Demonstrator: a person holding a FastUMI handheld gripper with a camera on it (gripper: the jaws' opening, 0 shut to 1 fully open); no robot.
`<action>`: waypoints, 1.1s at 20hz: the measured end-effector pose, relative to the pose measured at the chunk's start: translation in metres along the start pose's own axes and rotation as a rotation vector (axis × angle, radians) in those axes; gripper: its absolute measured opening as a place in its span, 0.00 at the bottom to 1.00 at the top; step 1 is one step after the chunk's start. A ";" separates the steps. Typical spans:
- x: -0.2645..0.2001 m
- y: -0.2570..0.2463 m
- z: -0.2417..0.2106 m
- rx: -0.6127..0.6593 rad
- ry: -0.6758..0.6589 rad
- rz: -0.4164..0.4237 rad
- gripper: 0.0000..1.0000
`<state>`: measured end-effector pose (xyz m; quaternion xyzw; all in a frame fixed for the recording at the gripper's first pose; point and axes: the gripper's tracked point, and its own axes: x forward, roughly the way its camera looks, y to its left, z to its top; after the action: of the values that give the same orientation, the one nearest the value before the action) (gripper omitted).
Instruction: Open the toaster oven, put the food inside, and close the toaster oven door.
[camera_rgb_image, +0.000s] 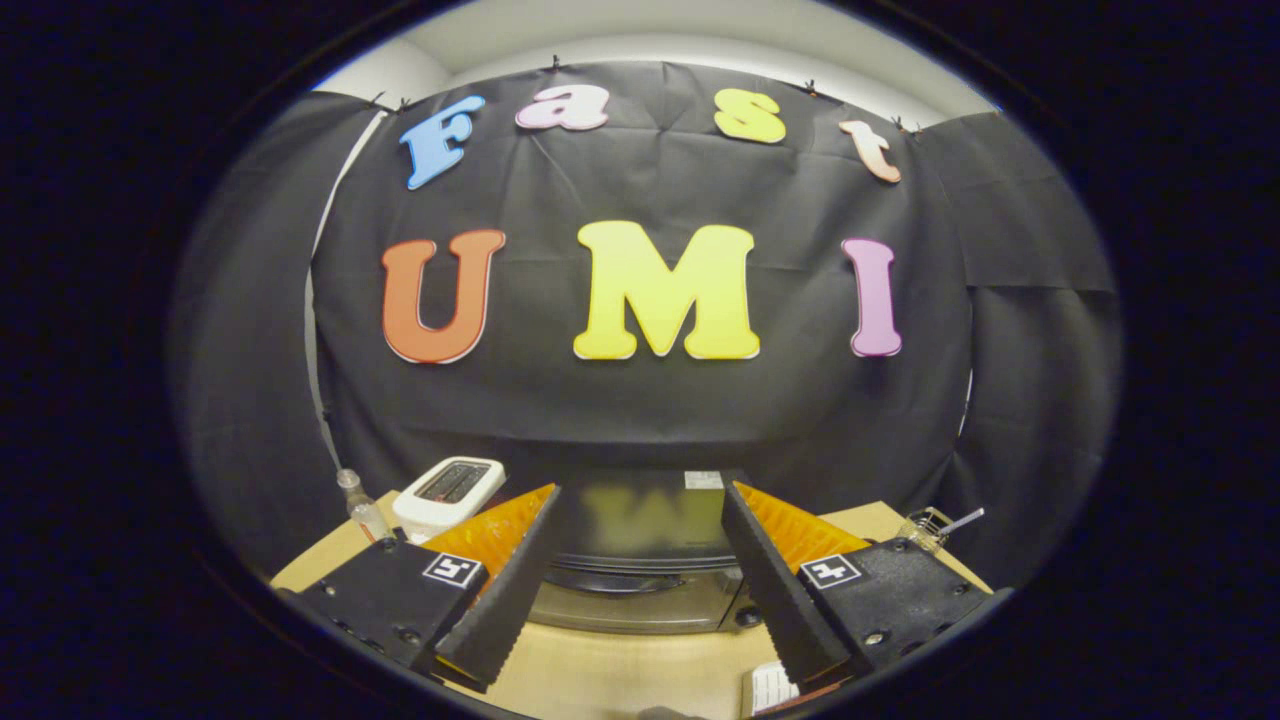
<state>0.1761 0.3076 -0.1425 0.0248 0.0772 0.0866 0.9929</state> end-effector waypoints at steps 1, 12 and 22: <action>0.010 0.006 -0.012 0.002 0.014 -0.001 1.00; 0.063 0.024 -0.088 0.018 0.157 -0.030 1.00; 0.020 0.025 -0.106 0.035 0.189 -0.027 1.00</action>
<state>0.1751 0.3395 -0.2484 0.0328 0.1723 0.0740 0.9817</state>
